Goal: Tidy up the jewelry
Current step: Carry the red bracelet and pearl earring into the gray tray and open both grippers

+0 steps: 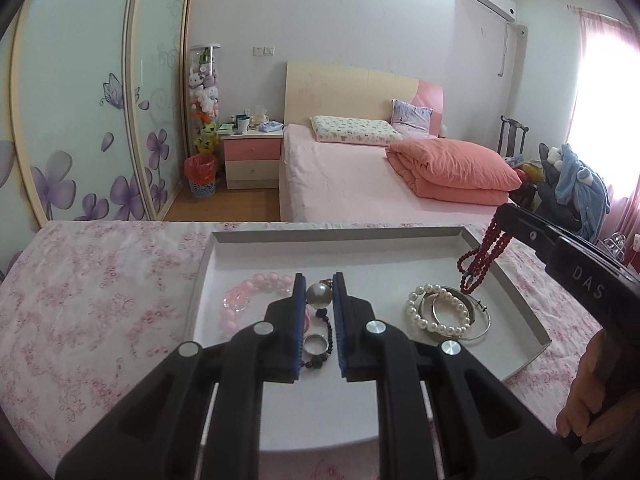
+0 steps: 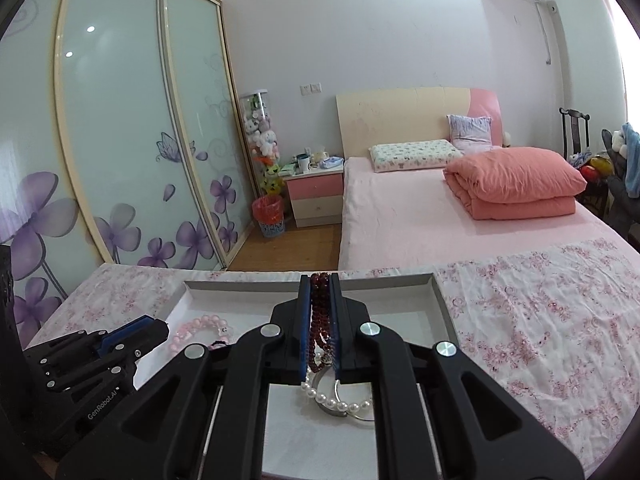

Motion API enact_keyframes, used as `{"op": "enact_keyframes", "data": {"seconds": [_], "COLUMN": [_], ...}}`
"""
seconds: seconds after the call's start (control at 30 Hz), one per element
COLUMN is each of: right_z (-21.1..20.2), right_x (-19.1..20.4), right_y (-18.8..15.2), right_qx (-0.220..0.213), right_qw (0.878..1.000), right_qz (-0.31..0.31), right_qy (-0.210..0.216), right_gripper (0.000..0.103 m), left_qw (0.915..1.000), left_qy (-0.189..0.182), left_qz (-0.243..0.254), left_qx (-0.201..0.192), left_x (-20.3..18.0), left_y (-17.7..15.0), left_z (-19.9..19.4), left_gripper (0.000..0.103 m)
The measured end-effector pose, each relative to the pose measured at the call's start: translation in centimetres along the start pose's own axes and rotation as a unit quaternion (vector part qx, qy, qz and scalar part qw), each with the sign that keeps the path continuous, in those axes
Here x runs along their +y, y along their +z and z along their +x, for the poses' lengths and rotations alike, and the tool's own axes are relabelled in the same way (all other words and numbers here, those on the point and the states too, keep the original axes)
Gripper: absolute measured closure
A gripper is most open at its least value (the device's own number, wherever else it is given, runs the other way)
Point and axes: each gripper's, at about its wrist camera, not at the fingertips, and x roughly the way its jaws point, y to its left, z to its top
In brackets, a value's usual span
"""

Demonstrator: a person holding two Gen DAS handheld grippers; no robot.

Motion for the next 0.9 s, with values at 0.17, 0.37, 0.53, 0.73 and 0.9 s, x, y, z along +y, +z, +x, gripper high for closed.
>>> {"op": "enact_keyframes", "data": {"seconds": [0.17,0.37,0.53,0.73,0.9], "right_z": [0.7,0.5,0.0,-0.9,-2.3], "right_x": [-0.2,-1.2,-1.6,-2.0,-1.9], "right_y": [0.0,-0.2,-0.5,-1.2,-2.3], "right_qx": [0.011,0.014,0.014,0.018,0.031], "right_qw": [1.0,1.0,1.0,1.0,0.999], "right_qz": [0.006,0.016,0.018,0.017,0.009], "right_qy": [0.002,-0.006,-0.011,-0.011,-0.006], "right_gripper": [0.092,0.052,0.052,0.052,0.052], "left_qw": [1.0,0.9999,0.9996,0.999,0.9989], "left_qy": [0.001,0.004,0.005,0.007,0.004], "left_qz": [-0.001,-0.012,-0.027,-0.041,-0.042], "left_qx": [0.007,0.01,0.011,0.016,0.022], "left_x": [-0.1,0.4,1.3,2.4,2.8], "left_y": [0.0,0.1,0.1,-0.1,-1.1], "left_z": [1.0,1.4,1.2,0.4,-1.0], "left_gripper": [0.088,0.069,0.069,0.069,0.069]}}
